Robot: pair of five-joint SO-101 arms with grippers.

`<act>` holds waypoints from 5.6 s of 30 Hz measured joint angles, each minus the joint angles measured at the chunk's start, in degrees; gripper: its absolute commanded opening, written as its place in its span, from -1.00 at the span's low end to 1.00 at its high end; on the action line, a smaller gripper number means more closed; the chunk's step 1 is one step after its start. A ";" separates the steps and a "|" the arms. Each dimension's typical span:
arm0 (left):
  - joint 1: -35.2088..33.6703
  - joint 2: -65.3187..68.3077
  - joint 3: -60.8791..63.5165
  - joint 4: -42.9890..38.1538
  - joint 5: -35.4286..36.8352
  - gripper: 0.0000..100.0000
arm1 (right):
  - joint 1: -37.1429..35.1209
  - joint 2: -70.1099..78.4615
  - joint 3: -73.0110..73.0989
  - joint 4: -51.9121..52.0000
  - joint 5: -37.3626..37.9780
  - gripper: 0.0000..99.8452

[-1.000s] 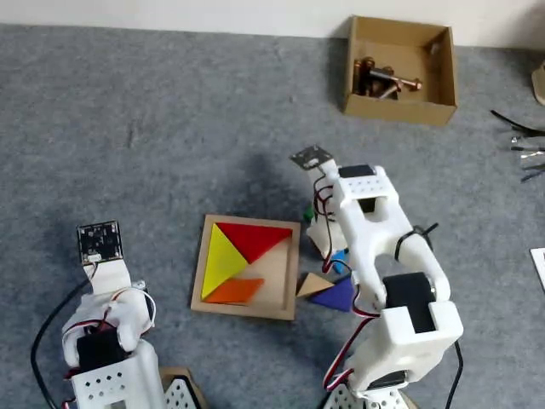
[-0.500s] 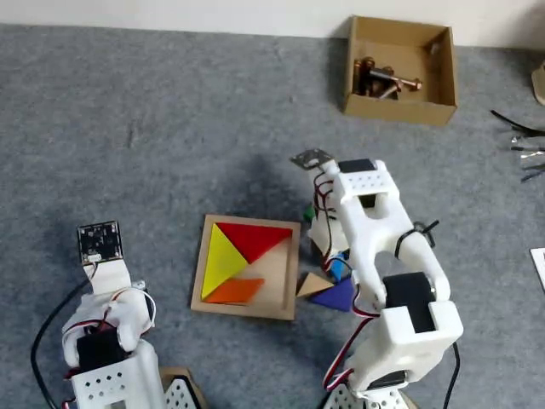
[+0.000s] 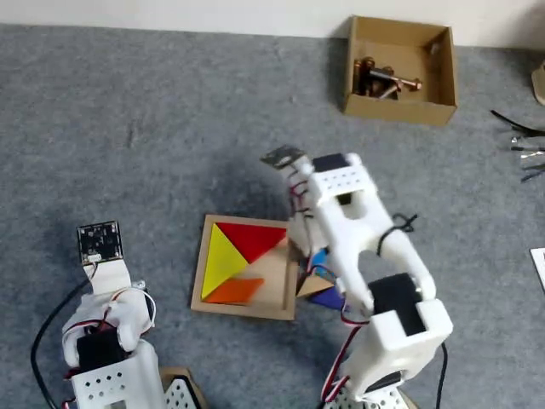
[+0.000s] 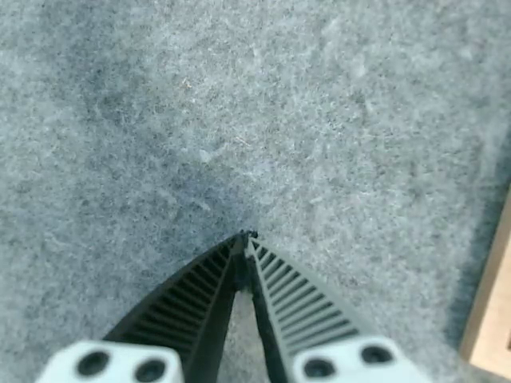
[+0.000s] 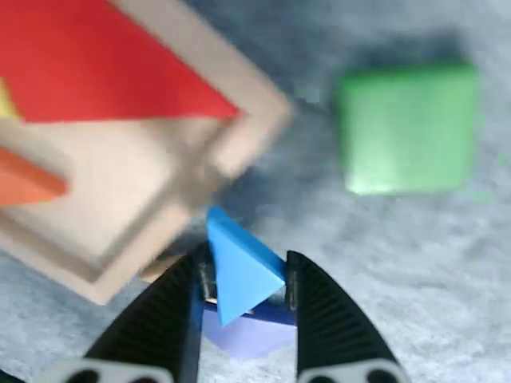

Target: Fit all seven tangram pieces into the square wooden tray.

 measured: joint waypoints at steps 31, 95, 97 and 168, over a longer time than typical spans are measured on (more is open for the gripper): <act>0.00 0.00 0.00 0.00 0.00 -0.99 | -21.36 -0.09 2.11 -11.25 8.88 -0.99; 0.00 0.00 0.00 0.00 0.00 -0.99 | -25.05 -15.82 14.77 -13.01 7.12 -0.71; 0.00 0.00 0.00 0.00 0.00 -0.99 | -25.05 -15.82 14.86 -13.63 7.47 -0.64; 0.00 0.00 0.00 0.00 0.00 -0.99 | -20.22 -16.53 24.70 -23.12 4.57 -0.99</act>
